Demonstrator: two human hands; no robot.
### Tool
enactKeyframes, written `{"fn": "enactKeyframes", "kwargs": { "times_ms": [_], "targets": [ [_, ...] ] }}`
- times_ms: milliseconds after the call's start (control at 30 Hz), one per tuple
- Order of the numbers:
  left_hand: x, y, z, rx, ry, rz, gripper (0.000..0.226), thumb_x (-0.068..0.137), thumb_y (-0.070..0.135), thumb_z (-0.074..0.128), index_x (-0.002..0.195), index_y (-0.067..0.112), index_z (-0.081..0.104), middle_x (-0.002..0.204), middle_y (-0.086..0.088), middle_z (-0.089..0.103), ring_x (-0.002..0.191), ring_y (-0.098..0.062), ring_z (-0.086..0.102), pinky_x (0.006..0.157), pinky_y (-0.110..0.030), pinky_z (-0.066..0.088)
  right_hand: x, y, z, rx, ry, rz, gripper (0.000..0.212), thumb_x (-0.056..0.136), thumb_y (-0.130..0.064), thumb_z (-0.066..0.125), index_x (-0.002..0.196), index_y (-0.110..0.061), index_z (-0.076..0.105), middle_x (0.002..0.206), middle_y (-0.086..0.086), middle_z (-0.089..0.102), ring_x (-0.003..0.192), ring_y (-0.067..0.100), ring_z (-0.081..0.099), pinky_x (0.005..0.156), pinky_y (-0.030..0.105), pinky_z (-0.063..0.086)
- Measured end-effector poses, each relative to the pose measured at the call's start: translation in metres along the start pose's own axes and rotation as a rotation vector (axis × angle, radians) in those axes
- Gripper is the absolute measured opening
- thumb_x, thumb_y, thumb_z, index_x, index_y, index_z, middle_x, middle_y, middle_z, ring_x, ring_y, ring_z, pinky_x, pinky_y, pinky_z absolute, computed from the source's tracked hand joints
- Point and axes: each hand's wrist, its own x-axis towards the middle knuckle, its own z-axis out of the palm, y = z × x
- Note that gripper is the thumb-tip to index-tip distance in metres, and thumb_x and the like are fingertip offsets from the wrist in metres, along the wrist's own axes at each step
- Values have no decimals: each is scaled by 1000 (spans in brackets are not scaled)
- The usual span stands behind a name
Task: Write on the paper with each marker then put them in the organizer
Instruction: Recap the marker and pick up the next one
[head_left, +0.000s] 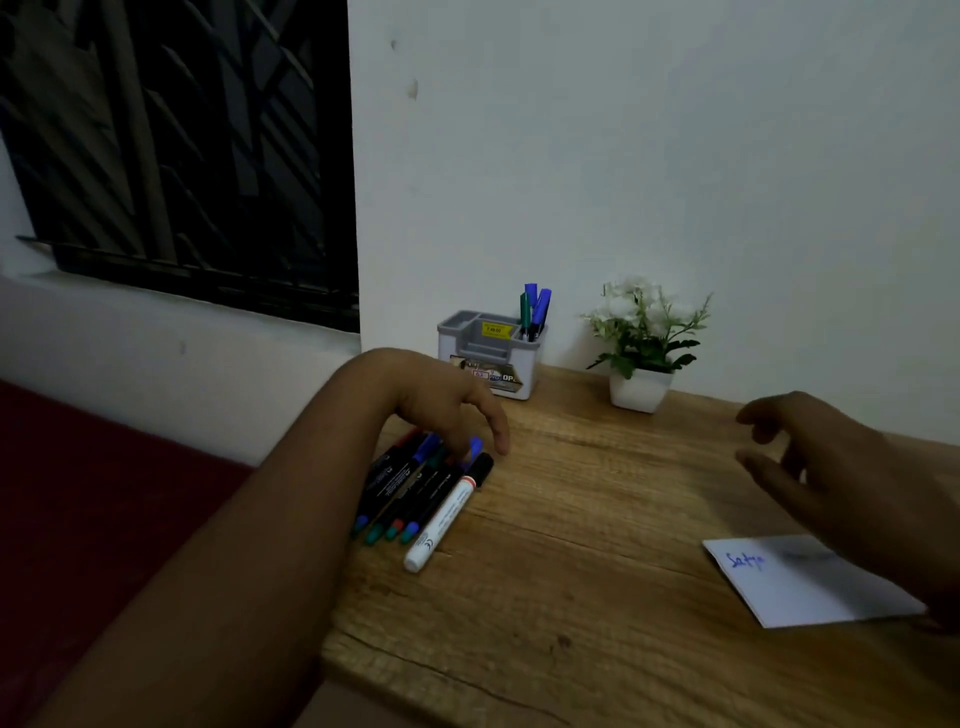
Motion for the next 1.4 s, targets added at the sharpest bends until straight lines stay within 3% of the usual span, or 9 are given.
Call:
{"fn": "enactKeyframes", "kwargs": {
  "times_ms": [400, 533, 633, 900, 967, 1100, 1233, 1333, 1400],
  "targets": [
    [16, 14, 10, 49, 10, 138, 34, 78, 23, 79, 103, 44, 72, 140, 19, 40, 131, -8, 37, 109, -42, 36, -4, 0, -3, 23, 9, -27, 41, 85, -62, 39, 118, -39, 49, 103, -19, 51, 66, 1, 59, 61, 35, 55],
    [26, 28, 15, 116, 64, 198, 27, 79, 31, 79, 101, 44, 71, 127, 23, 51, 119, -2, 44, 103, -34, 37, -8, 1, -4, 9, -22, -14, 43, 85, -63, 39, 118, -38, 50, 107, -18, 54, 69, 1, 60, 63, 34, 56],
    [33, 36, 18, 139, 87, 211, 23, 78, 38, 78, 97, 47, 68, 110, 24, 61, 106, 0, 53, 98, -37, 45, -9, 1, -5, 2, -32, 4, 38, 88, -53, 50, 121, -33, 54, 110, -15, 57, 73, 2, 60, 66, 32, 56],
    [33, 48, 25, 102, 163, 212, 25, 81, 29, 77, 104, 37, 69, 96, 16, 68, 91, -1, 61, 87, -32, 51, -5, 8, -1, -16, -5, -42, 31, 93, -47, 54, 119, -32, 55, 109, -16, 59, 74, -1, 53, 65, 26, 46],
    [33, 47, 24, 63, 208, 242, 23, 82, 28, 77, 102, 38, 69, 93, 16, 68, 90, -1, 61, 85, -31, 51, -5, 10, -1, -19, -3, -47, 29, 94, -45, 55, 120, -32, 55, 109, -17, 59, 73, -2, 51, 65, 25, 45],
    [31, 47, 25, -38, 329, 309, 24, 83, 22, 76, 101, 37, 70, 89, 16, 67, 90, 2, 60, 77, -14, 42, -5, 13, 0, 15, -26, -57, 28, 94, -41, 60, 120, -33, 54, 108, -18, 58, 77, -2, 54, 65, 19, 42],
    [29, 56, 25, -184, 478, 364, 24, 83, 15, 75, 100, 32, 70, 88, 16, 68, 90, -3, 64, 83, -18, 47, -5, 15, 1, 130, -177, -108, 43, 92, -30, 68, 130, -38, 49, 109, -27, 50, 87, -14, 53, 68, 5, 42],
    [33, 72, 28, -309, 629, 378, 25, 84, 14, 74, 100, 32, 68, 91, 12, 69, 90, -2, 64, 83, -16, 47, -6, 10, 3, 321, -242, -99, 53, 89, -33, 73, 130, -46, 43, 114, -26, 54, 97, -7, 58, 74, 7, 48],
    [42, 85, 31, -364, 682, 373, 23, 86, 15, 72, 103, 30, 67, 95, 10, 69, 92, -1, 63, 84, -20, 49, -6, 6, 5, 479, -175, -71, 49, 87, -35, 74, 128, -42, 47, 117, -20, 60, 102, -1, 62, 87, 16, 54]
  ]
}}
